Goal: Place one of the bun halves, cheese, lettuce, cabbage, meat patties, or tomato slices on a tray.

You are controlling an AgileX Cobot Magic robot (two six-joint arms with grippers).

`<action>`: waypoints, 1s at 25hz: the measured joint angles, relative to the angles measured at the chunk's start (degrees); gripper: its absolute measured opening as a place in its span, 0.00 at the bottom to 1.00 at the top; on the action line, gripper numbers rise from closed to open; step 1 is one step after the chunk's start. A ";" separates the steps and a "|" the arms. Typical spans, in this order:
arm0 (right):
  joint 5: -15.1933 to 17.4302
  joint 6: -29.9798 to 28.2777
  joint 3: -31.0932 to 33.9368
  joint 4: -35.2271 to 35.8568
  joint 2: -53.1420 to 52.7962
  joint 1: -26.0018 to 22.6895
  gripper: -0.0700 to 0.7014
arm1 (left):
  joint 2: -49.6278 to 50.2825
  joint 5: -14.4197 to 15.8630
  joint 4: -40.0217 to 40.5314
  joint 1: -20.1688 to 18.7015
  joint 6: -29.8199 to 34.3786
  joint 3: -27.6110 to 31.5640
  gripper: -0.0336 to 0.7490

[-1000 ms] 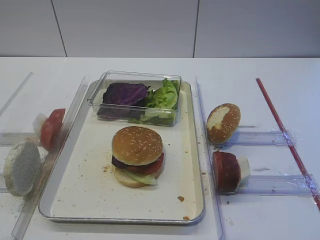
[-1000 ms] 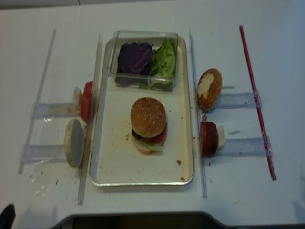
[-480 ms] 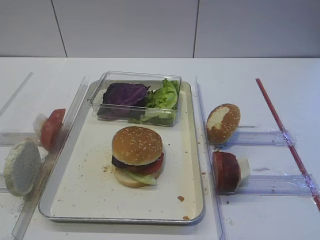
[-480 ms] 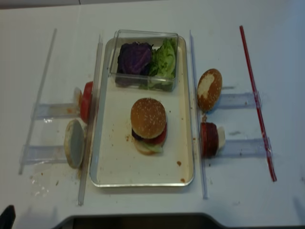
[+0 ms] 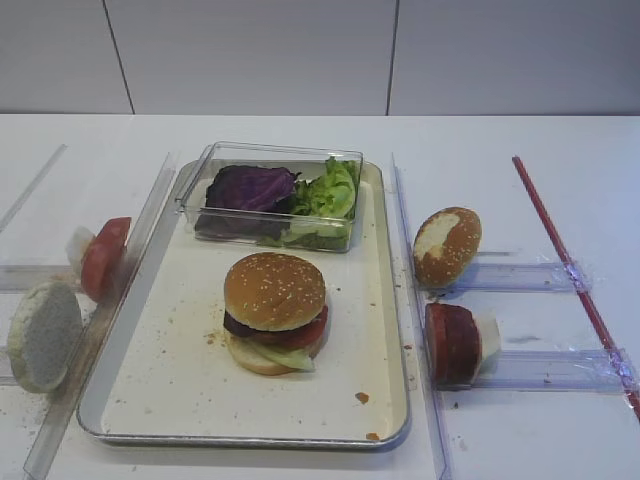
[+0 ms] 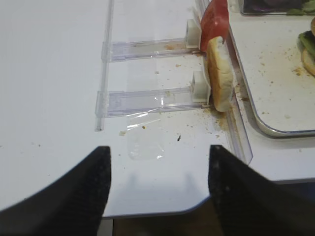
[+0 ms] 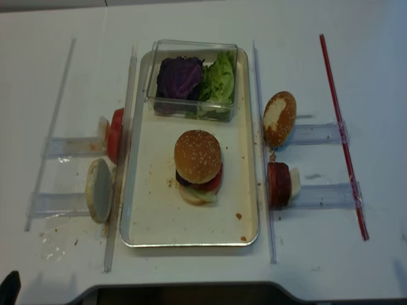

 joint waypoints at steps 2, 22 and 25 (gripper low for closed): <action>-0.13 0.75 0.08 -0.21 0.00 0.00 0.45 | 0.00 0.00 0.00 0.00 0.00 0.00 0.57; -0.13 1.30 0.08 -0.96 0.00 0.00 0.45 | 0.00 0.00 0.00 0.00 0.00 0.00 0.57; -0.13 1.39 0.08 -1.51 0.00 0.00 0.45 | 0.00 0.00 0.00 0.00 0.00 0.00 0.57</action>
